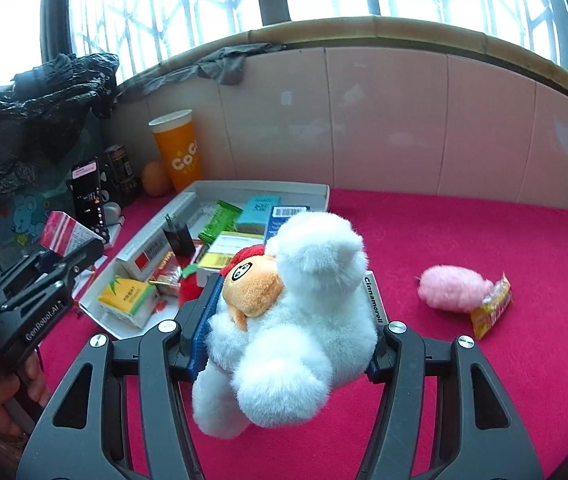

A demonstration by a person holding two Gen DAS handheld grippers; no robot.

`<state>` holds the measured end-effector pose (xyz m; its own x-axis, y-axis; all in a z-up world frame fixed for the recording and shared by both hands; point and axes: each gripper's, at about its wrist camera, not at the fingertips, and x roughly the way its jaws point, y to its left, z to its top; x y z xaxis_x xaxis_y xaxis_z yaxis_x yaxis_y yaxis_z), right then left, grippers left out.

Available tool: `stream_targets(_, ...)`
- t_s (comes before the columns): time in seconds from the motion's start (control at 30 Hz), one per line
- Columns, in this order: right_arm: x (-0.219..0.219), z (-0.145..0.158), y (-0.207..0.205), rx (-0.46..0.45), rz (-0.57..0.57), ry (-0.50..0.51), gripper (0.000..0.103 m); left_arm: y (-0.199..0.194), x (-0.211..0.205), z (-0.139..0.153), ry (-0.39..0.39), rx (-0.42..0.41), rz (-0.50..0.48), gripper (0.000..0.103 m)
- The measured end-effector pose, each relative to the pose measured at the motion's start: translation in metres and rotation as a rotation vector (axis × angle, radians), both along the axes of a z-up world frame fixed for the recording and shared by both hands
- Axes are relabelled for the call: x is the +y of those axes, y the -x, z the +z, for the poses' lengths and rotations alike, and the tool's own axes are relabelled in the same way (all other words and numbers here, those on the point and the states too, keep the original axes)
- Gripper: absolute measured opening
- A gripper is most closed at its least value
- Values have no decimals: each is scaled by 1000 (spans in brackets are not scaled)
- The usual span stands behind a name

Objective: Organize objects
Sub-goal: 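Lift and carry pink box with left tool while right carries white plush bunny toward tray, then lower pink box into tray and open left gripper while right releases plush bunny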

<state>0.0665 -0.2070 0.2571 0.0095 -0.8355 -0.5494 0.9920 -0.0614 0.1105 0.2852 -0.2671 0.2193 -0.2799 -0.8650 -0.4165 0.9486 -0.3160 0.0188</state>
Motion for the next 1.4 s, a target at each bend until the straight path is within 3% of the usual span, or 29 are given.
stream_targets(0.37,-23,24,-21,-2,34,34,57,2,-16,11,-4,-5,1,32)
stream_targets(0.63,-51,30,-36,-8,42,17,58,19,-49,30,-22,-2,-21,32)
stream_targets(0.8,-69,32,-46,9,35,9,58,27,-80,37,-87,22,-38,32)
stream_targets(1.07,-106,28,-55,28,-2,-11,59,32,-135,21,-239,43,-42,32)
stream_targets(1.4,-140,1,-56,34,-56,-87,59,23,-159,5,-304,112,33,32)
